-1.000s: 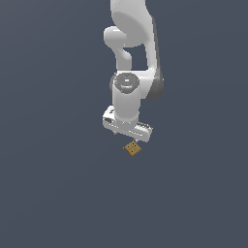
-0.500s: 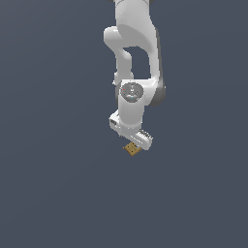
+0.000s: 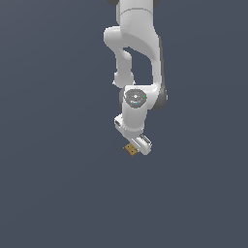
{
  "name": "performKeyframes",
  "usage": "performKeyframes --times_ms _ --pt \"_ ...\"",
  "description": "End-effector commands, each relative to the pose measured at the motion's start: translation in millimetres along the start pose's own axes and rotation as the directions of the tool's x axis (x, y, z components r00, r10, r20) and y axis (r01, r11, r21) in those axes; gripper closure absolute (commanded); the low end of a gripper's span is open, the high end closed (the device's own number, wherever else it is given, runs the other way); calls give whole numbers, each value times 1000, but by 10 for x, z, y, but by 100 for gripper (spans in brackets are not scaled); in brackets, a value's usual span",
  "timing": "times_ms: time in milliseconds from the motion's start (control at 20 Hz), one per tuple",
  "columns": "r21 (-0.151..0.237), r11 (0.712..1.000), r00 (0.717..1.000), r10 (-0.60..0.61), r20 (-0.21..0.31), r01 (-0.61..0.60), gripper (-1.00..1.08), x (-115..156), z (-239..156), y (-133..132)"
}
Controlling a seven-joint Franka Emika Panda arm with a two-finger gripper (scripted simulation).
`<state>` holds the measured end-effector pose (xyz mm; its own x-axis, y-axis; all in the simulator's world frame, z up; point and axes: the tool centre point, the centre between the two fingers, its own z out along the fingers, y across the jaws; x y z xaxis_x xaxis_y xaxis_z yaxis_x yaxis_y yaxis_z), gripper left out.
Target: Pick up the object and move it to a goal position.
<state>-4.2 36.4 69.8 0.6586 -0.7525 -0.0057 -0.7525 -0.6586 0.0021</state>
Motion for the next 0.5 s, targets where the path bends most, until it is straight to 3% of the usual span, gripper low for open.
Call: performKeyframes --times_ms 0,450 --pt "1 999 999 33 -3 -33 -92 -11 39 -11" --pt "2 998 998 70 -5 -70 -92 -28 87 -22"
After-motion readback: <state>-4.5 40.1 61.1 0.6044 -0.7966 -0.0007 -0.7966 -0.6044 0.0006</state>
